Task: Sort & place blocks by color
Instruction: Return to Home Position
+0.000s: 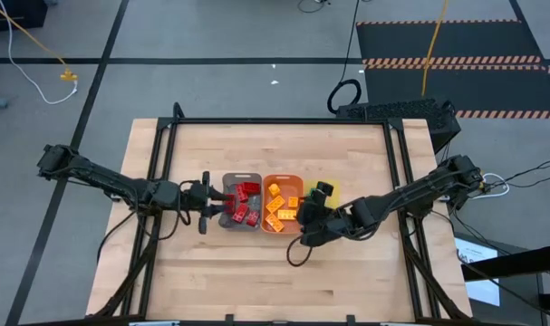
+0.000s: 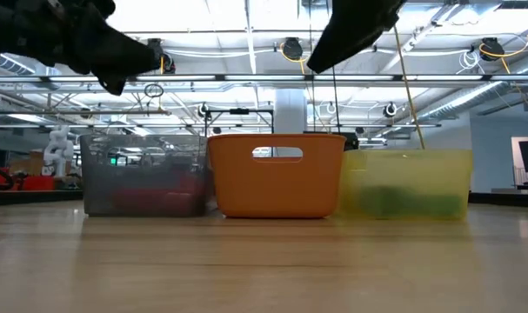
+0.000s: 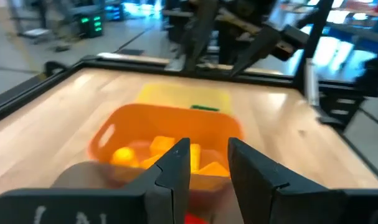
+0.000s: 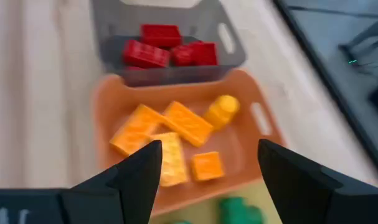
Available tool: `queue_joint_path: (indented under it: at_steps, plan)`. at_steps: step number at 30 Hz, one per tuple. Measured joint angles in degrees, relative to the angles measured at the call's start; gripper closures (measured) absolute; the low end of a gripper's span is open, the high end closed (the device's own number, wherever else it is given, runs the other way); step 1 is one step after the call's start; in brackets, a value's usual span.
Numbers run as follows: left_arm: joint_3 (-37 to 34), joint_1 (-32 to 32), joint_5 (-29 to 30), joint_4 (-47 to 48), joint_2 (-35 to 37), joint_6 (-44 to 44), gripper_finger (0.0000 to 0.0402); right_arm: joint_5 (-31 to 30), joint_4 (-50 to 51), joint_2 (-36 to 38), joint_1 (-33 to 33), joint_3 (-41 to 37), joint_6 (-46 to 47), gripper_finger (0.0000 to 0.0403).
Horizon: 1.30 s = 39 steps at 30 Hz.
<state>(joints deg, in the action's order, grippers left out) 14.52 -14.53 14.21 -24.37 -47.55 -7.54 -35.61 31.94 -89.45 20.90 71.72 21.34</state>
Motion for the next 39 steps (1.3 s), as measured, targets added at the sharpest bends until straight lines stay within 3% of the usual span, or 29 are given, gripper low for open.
queue_joint_path:
  at_steps: [4,8,13,19,26,34,39]
  plan:
    - [0.00,1.10,1.93,0.79,0.01,-3.16,0.0293,-1.85,-0.69,0.07,-1.46,-1.21,-1.52,0.0152]
    - [0.00,1.27,1.92,2.81,0.00,-6.59,0.0293,-1.80,-2.66,0.00,-2.52,-2.94,-6.41,0.0183]
    - [0.00,1.27,2.94,8.10,-0.07,-10.17,0.0293,-0.71,-10.13,-0.02,-4.95,-7.55,-15.89,0.0264]
    - [0.00,1.86,6.98,0.77,-0.07,-6.39,0.0293,13.19,-22.60,0.12,-11.07,-12.83,-23.16,0.0388]
    - [0.02,4.76,3.96,0.08,-0.07,-6.09,0.0293,23.97,-30.12,3.93,-16.67,-13.49,-25.79,0.0398]
    - [0.06,7.01,3.76,9.21,6.69,-4.63,0.0294,23.82,-23.77,15.05,-17.83,-14.83,-23.05,0.0402]
    - [0.04,6.97,3.78,18.02,16.65,-4.04,0.0318,23.96,-31.35,26.76,-17.83,-26.57,-18.36,0.0402]
